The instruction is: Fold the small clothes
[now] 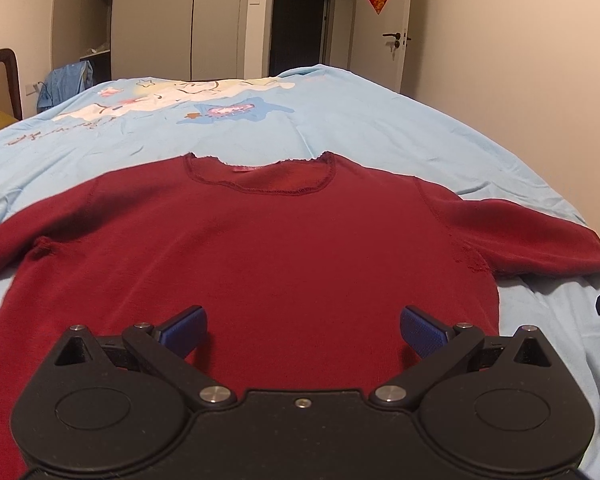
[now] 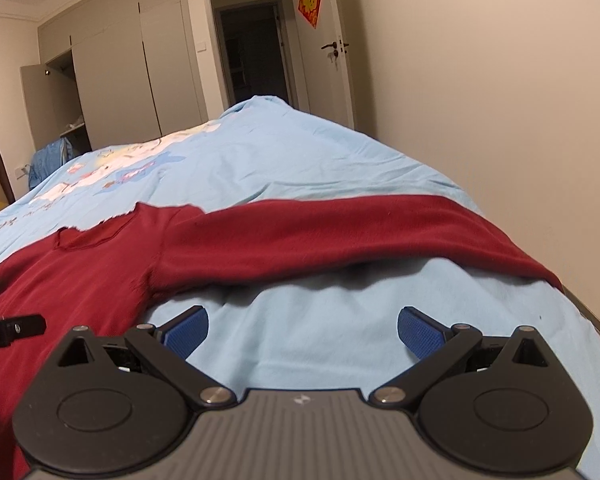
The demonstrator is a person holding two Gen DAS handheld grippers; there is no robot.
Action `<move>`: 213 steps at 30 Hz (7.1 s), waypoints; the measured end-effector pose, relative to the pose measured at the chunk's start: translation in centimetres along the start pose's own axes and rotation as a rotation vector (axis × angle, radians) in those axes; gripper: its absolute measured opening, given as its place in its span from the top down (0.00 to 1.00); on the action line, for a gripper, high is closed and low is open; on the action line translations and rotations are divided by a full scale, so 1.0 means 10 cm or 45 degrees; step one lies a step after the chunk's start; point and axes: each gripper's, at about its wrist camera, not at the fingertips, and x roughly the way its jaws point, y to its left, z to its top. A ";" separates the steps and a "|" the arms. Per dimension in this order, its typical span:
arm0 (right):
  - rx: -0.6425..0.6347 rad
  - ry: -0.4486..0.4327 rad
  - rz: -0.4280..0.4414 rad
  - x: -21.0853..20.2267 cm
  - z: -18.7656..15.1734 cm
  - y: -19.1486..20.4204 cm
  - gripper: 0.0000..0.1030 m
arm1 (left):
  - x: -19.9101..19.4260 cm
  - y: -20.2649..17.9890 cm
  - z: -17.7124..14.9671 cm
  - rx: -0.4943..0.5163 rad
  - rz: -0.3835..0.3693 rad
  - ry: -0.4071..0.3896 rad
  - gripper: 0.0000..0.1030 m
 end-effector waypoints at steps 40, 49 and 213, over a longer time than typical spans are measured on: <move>1.099 -0.199 -0.362 0.84 0.10 -1.61 0.75 | 0.05 0.17 -0.13 -0.095 -0.010 -0.056 0.01; 0.798 -0.334 -0.401 0.74 0.35 -1.32 0.91 | -0.28 0.37 0.11 -0.126 -0.002 -0.089 0.01; -0.271 0.110 0.610 0.27 -0.71 1.83 0.03 | -1.74 4.11 0.77 -0.433 0.764 -0.649 0.96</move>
